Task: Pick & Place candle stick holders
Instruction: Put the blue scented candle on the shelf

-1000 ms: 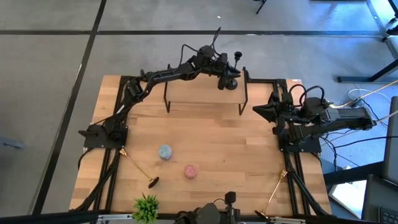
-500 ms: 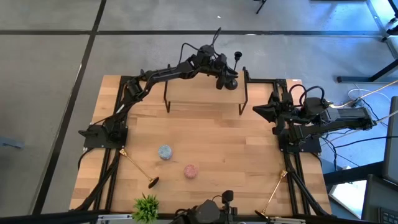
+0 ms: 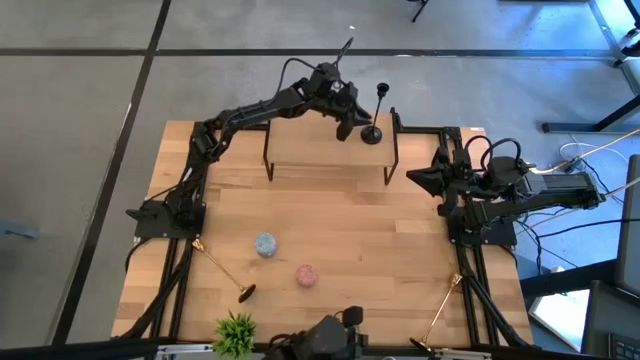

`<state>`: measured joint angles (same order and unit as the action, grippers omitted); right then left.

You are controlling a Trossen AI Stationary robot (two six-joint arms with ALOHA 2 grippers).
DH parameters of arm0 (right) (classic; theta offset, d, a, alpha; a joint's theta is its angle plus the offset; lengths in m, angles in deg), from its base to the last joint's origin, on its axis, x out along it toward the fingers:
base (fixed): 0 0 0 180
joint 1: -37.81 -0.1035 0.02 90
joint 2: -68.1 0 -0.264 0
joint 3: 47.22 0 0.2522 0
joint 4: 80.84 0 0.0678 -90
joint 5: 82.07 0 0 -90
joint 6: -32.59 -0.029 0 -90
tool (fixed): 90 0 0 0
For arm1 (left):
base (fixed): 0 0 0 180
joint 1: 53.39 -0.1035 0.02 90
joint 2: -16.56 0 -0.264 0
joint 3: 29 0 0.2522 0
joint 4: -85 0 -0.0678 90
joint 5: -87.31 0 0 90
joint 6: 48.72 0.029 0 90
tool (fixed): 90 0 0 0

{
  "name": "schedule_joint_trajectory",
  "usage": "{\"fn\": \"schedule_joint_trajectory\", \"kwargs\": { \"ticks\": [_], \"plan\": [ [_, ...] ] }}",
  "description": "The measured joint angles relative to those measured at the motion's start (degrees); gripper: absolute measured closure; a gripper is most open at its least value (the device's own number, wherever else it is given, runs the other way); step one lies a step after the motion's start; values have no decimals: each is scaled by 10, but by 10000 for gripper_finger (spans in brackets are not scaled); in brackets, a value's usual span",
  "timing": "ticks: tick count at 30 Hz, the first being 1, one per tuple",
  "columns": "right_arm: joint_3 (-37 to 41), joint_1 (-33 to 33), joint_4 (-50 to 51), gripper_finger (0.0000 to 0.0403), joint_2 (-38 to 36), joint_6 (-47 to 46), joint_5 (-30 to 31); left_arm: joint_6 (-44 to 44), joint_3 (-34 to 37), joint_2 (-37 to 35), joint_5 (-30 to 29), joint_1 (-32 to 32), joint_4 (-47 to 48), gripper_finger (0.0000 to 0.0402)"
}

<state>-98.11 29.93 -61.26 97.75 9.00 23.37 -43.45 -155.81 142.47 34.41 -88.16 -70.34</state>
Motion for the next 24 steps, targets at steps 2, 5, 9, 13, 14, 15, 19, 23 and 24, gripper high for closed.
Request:
{"fn": "schedule_joint_trajectory", "kwargs": {
  "ticks": [2,5,9,13,14,15,19,23,24],
  "plan": [
    [0,0,0,385,0,0,0,10,1,-3,0,-2,48,306],
    [0,0,0,385,1,0,0,29,1,-6,1,-3,96,306],
    [0,0,0,385,5,-11,0,30,1,-11,18,-4,146,306],
    [0,0,2,385,8,-13,0,39,0,-22,18,-3,179,306],
    [0,0,2,385,8,-13,0,42,1,-27,17,-3,197,306],
    [0,0,3,385,9,-13,0,50,1,-31,14,-2,208,306],
    [0,0,17,385,12,-11,2,74,0,-52,14,-2,245,306],
    [0,0,22,385,16,-11,4,77,0,-73,14,-2,287,307],
    [0,0,22,385,16,-11,4,81,0,-78,14,-2,299,307]
  ]
}}
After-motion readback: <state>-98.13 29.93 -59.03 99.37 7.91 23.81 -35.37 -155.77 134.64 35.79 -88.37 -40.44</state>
